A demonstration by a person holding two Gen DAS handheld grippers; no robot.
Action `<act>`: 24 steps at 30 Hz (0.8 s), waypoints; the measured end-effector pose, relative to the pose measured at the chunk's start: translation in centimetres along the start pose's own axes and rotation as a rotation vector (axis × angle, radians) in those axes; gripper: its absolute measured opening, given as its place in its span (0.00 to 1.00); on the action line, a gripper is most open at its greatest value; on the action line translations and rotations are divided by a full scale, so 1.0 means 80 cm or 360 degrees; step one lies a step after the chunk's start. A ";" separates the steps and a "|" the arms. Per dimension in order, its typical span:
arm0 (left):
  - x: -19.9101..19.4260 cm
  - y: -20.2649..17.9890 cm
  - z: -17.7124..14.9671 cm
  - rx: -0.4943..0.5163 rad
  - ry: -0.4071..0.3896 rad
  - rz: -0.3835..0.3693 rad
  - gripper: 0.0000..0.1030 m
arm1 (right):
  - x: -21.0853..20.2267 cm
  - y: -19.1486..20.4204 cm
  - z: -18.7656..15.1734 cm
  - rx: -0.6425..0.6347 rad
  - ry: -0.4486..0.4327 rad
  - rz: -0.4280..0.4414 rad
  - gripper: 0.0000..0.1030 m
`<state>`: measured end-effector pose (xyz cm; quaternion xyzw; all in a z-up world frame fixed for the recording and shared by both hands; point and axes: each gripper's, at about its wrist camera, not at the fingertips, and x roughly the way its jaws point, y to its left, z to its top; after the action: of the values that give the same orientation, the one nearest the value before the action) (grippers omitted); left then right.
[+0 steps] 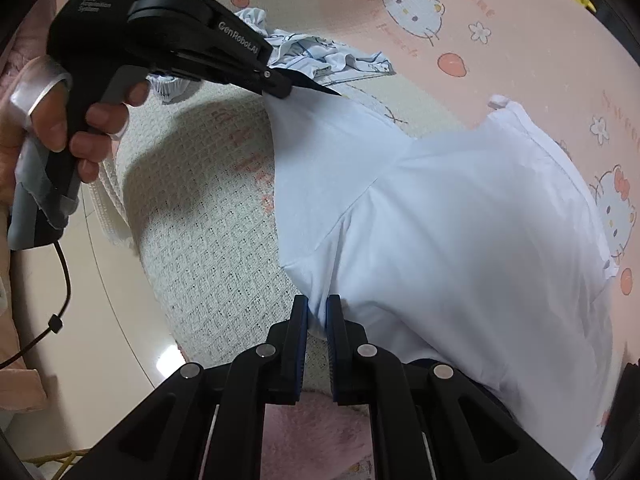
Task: Fold clothes
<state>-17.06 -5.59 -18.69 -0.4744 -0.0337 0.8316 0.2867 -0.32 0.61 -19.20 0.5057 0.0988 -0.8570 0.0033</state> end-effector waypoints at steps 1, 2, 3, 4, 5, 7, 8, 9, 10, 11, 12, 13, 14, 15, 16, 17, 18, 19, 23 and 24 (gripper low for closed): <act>0.000 -0.001 0.000 0.0001 0.0003 -0.0007 0.08 | -0.002 0.001 0.000 -0.0012 -0.0001 -0.0003 0.08; -0.001 -0.002 0.000 -0.0009 -0.0002 -0.0025 0.07 | -0.004 0.002 0.004 -0.0028 -0.0004 -0.0005 0.08; -0.001 -0.004 0.001 -0.0019 -0.0008 -0.0044 0.08 | -0.006 0.003 0.009 -0.0044 -0.0010 -0.0013 0.08; -0.003 -0.004 0.001 -0.0033 -0.0015 -0.0062 0.08 | -0.010 0.002 0.011 -0.0060 -0.0018 -0.0027 0.09; -0.007 -0.003 0.002 -0.0060 -0.0021 -0.0080 0.08 | -0.014 0.000 0.014 -0.0069 -0.0030 -0.0037 0.12; -0.016 0.004 0.002 -0.0154 -0.0022 -0.0136 0.09 | -0.025 -0.006 0.021 -0.0063 -0.0061 -0.0036 0.26; -0.021 0.009 0.003 -0.0204 -0.0027 -0.0168 0.10 | -0.030 -0.009 0.025 -0.0055 -0.0079 -0.0031 0.34; -0.025 0.012 0.003 -0.0235 -0.0039 -0.0191 0.13 | -0.035 -0.013 0.028 -0.0046 -0.0096 -0.0029 0.37; -0.029 0.012 0.004 -0.0241 -0.0048 -0.0196 0.17 | -0.040 -0.017 0.032 -0.0045 -0.0110 -0.0039 0.37; -0.033 0.013 0.004 -0.0248 -0.0056 -0.0200 0.34 | -0.043 -0.021 0.036 -0.0053 -0.0121 -0.0055 0.38; -0.037 0.013 0.005 -0.0255 -0.0065 -0.0205 0.56 | -0.045 -0.025 0.040 -0.0066 -0.0130 -0.0072 0.38; -0.040 0.013 0.005 -0.0254 -0.0073 -0.0205 0.61 | -0.048 -0.029 0.044 -0.0078 -0.0135 -0.0092 0.38; -0.040 0.010 0.005 -0.0238 -0.0074 -0.0204 0.61 | -0.049 -0.032 0.047 -0.0089 -0.0130 -0.0109 0.39; -0.040 0.007 0.005 -0.0214 -0.0067 -0.0209 0.61 | -0.048 -0.035 0.051 -0.0101 -0.0120 -0.0122 0.39; -0.040 0.003 0.005 -0.0191 -0.0059 -0.0214 0.61 | -0.047 -0.039 0.055 -0.0114 -0.0110 -0.0136 0.39; -0.038 0.000 0.005 -0.0173 -0.0050 -0.0212 0.61 | -0.046 -0.043 0.058 -0.0127 -0.0100 -0.0150 0.39; -0.035 -0.002 0.005 -0.0162 -0.0036 -0.0197 0.61 | -0.039 -0.048 0.065 -0.0140 -0.0092 -0.0158 0.39; -0.032 -0.004 0.005 -0.0151 -0.0021 -0.0183 0.61 | -0.035 -0.051 0.070 -0.0155 -0.0084 -0.0162 0.39; -0.025 -0.005 0.004 -0.0143 0.0022 -0.0169 0.61 | -0.033 -0.050 0.082 -0.0269 -0.0050 -0.0170 0.41; -0.025 -0.004 0.005 -0.0155 0.0025 -0.0166 0.61 | -0.032 -0.049 0.085 -0.0316 -0.0043 -0.0174 0.45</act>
<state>-16.46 -6.25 -16.80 -0.4919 -0.0964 0.8092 0.3066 -5.40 3.03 -13.11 0.4852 0.2105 -0.8486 0.0079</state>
